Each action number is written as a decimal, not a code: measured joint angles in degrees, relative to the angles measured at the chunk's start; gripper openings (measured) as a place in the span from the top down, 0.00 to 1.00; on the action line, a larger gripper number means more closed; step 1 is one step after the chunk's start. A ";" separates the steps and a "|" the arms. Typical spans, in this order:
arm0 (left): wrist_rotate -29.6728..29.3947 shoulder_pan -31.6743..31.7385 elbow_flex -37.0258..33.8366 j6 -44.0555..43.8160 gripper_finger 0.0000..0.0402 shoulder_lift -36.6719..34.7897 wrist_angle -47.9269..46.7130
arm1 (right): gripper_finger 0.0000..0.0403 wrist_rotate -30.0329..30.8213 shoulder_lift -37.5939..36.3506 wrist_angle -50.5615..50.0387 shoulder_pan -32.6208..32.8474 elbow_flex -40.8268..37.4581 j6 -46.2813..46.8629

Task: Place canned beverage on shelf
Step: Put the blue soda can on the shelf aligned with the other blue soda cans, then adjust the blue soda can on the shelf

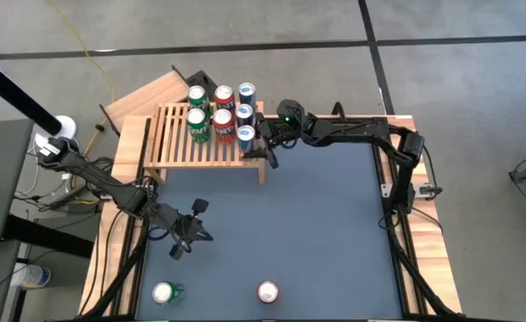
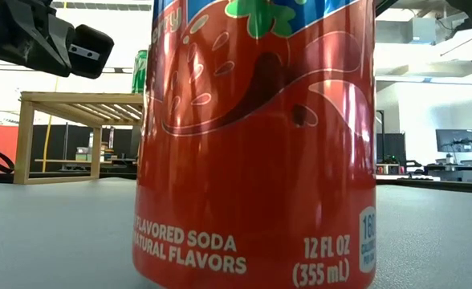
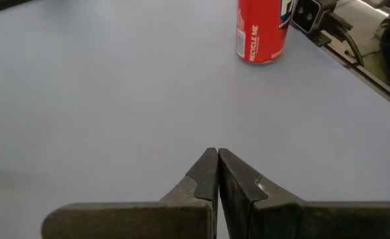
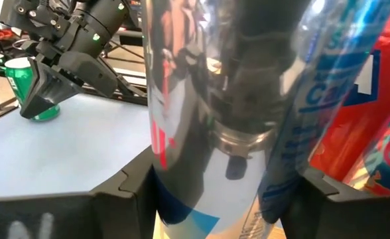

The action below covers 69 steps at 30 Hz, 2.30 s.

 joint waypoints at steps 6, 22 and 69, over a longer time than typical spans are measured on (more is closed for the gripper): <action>-0.02 0.00 0.00 0.04 1.00 0.00 0.00 | 0.37 0.08 -0.01 -0.15 0.15 0.00 0.36; -0.02 0.00 0.00 0.06 1.00 0.00 0.00 | 0.35 0.32 0.00 -0.22 0.15 0.00 0.53; 0.37 0.00 0.00 0.04 1.00 0.02 -0.13 | 0.20 9.19 -10.40 -27.72 0.08 0.13 -1.48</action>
